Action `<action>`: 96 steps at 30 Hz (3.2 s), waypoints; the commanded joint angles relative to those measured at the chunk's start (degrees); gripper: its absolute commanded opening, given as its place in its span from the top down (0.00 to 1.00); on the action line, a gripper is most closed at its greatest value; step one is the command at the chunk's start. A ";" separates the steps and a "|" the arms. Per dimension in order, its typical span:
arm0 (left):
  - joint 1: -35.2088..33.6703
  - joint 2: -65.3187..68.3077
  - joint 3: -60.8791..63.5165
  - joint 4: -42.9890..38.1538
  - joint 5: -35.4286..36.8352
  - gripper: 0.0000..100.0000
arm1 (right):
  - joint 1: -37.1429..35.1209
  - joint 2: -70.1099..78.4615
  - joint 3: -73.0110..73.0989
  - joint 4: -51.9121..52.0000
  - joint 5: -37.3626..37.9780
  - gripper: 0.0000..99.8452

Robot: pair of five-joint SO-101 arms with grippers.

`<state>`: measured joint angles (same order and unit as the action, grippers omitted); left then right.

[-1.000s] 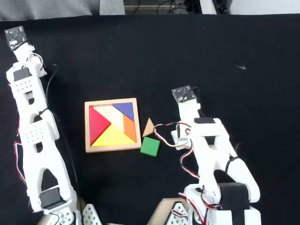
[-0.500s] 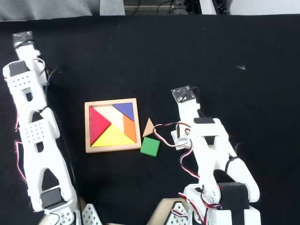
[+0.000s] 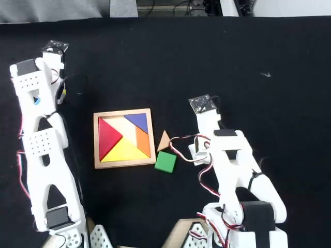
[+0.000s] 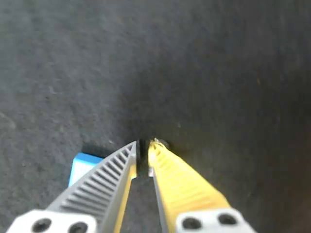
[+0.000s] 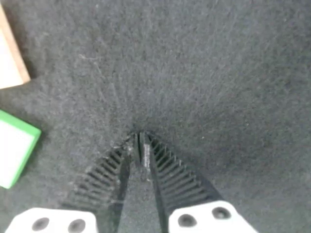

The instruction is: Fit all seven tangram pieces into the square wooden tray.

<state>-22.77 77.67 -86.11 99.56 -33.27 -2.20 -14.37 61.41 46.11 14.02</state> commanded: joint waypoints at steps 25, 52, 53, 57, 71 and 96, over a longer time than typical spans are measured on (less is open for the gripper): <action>-3.56 -9.14 10.33 -1.58 12.22 0.94 | -2.73 1.54 4.97 3.43 0.00 0.99; -5.76 -63.91 66.51 -3.08 14.95 0.92 | -2.73 1.54 4.97 3.43 0.00 0.99; -6.73 -66.02 69.93 -5.01 17.76 0.88 | -2.73 1.54 4.97 3.43 0.00 0.99; -9.63 -73.67 83.74 -15.91 20.40 0.78 | -2.73 1.54 4.97 3.43 0.00 0.99; -10.51 -50.11 76.00 -29.63 27.87 0.77 | -2.73 1.54 4.97 3.43 0.00 0.99; -8.40 -36.31 59.30 -20.84 39.38 0.78 | -2.73 1.54 4.97 3.43 0.00 0.99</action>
<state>-32.35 41.45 -23.96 78.02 3.65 -2.20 -14.37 61.41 46.11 14.02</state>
